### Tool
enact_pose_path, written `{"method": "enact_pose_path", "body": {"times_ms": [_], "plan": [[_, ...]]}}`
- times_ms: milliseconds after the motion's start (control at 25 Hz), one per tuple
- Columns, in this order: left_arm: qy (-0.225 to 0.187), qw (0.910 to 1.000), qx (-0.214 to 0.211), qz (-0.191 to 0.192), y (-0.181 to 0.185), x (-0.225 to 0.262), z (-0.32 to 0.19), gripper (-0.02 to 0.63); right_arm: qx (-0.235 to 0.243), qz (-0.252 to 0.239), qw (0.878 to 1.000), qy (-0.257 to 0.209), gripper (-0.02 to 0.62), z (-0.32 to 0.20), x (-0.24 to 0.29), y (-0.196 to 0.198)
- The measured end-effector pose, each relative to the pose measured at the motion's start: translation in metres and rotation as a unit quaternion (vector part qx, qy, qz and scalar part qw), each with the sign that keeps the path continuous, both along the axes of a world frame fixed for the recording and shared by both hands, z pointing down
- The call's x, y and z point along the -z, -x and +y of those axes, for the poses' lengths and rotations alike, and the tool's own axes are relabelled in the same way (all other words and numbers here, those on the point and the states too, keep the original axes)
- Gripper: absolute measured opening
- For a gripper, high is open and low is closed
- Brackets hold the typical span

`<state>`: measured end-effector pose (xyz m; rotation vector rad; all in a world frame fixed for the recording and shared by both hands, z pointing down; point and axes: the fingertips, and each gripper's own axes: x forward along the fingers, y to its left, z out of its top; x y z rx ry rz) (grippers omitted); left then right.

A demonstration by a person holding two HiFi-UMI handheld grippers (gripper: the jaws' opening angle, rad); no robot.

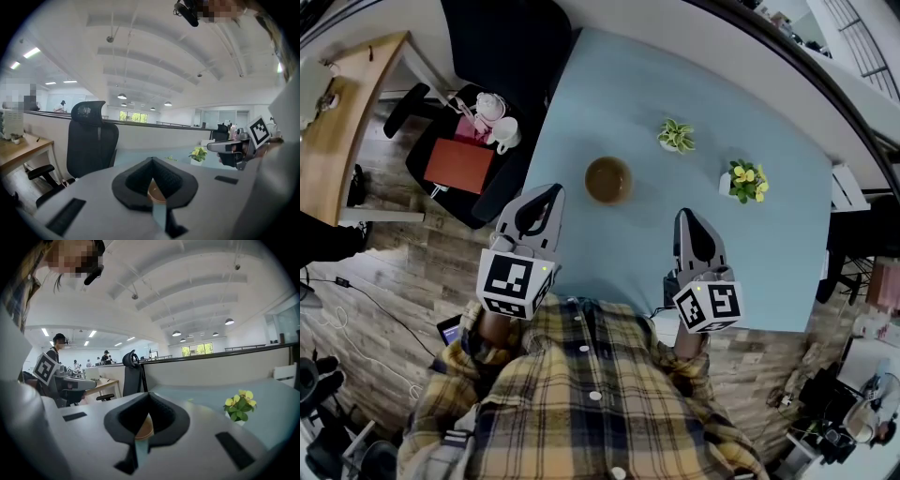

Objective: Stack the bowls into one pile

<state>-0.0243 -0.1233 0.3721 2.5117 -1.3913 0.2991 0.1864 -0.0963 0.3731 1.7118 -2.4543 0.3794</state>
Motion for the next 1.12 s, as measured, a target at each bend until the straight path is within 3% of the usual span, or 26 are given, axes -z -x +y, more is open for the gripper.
{"method": "enact_pose_path", "body": {"times_ms": [1120], "plan": [[-0.001, 1.0, 0.002, -0.006, 0.0025, -0.0012, 0.0029, -0.009, 0.003, 0.001, 1.0, 0.006, 0.002, 0.0012, -0.0022, 0.0021]]}}
